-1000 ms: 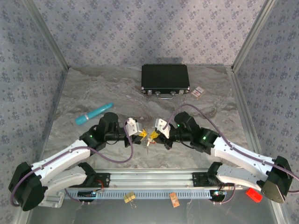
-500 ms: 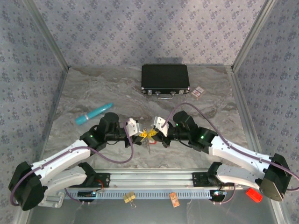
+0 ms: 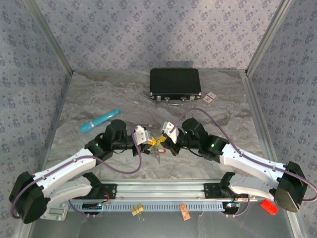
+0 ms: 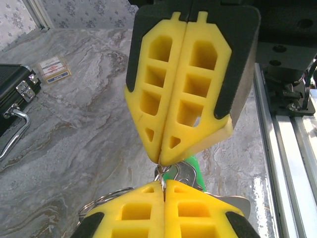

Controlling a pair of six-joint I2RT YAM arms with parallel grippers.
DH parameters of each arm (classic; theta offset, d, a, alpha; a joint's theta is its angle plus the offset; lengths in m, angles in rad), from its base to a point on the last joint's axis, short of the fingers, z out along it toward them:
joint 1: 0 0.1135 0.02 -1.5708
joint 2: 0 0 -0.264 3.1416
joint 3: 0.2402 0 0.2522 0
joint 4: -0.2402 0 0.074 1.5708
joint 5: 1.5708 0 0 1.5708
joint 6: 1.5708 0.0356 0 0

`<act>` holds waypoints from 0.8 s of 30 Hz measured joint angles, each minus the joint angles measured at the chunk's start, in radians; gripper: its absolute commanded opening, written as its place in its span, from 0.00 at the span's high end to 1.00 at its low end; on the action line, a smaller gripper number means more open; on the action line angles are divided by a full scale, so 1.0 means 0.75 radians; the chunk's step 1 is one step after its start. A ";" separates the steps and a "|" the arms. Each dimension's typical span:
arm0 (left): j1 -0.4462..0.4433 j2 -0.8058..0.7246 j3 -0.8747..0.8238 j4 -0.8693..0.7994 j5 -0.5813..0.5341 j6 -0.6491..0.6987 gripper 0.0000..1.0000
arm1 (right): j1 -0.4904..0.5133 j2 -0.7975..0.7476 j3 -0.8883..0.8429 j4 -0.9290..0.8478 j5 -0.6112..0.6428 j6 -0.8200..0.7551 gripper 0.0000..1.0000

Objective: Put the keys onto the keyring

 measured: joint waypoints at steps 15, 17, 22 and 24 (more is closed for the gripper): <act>-0.084 -0.027 -0.006 0.015 -0.190 0.150 1.00 | -0.008 0.001 0.000 -0.007 0.013 0.103 1.00; -0.086 -0.030 -0.007 0.022 -0.198 0.155 1.00 | -0.010 0.001 0.000 -0.004 0.013 0.111 1.00; -0.090 -0.037 -0.014 0.031 -0.209 0.169 1.00 | -0.016 0.001 0.000 0.004 0.009 0.134 1.00; -0.090 -0.037 -0.015 0.033 -0.213 0.171 1.00 | -0.021 0.001 0.000 0.005 0.005 0.147 1.00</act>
